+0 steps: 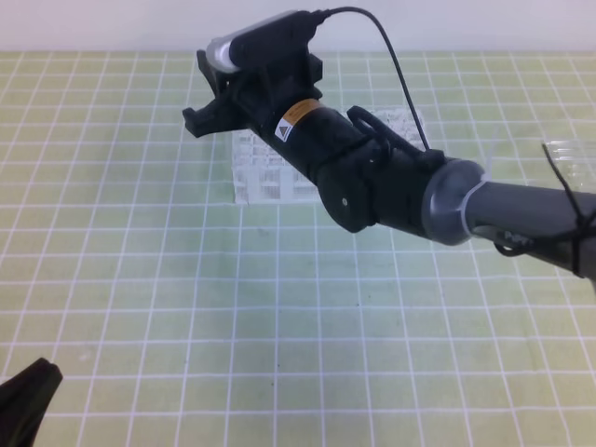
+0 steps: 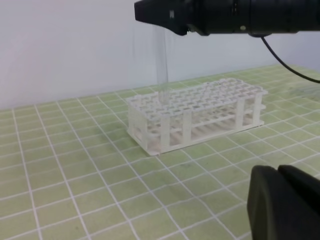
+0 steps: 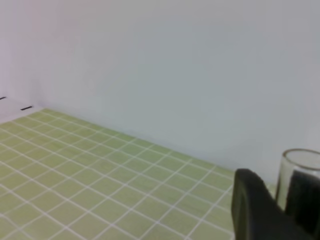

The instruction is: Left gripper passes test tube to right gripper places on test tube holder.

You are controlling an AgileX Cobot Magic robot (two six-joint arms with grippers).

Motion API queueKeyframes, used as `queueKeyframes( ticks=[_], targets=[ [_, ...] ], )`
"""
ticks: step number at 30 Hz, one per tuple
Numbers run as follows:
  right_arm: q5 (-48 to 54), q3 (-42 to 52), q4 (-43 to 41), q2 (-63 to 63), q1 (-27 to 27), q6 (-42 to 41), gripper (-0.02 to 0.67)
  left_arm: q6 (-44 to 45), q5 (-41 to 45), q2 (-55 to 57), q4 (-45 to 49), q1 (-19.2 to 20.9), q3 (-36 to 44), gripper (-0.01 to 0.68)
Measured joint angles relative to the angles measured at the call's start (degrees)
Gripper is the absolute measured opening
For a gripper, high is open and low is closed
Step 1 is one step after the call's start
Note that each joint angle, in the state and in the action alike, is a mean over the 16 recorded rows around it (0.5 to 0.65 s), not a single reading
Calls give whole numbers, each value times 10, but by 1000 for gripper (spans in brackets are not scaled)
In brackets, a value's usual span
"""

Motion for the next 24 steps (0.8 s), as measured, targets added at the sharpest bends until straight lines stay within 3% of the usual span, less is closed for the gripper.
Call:
queueKeyframes(
  ticks=[24],
  targets=[
    [7,-40,56,36,-5,-38,91,0,15,2,1,0,0,0]
  ],
)
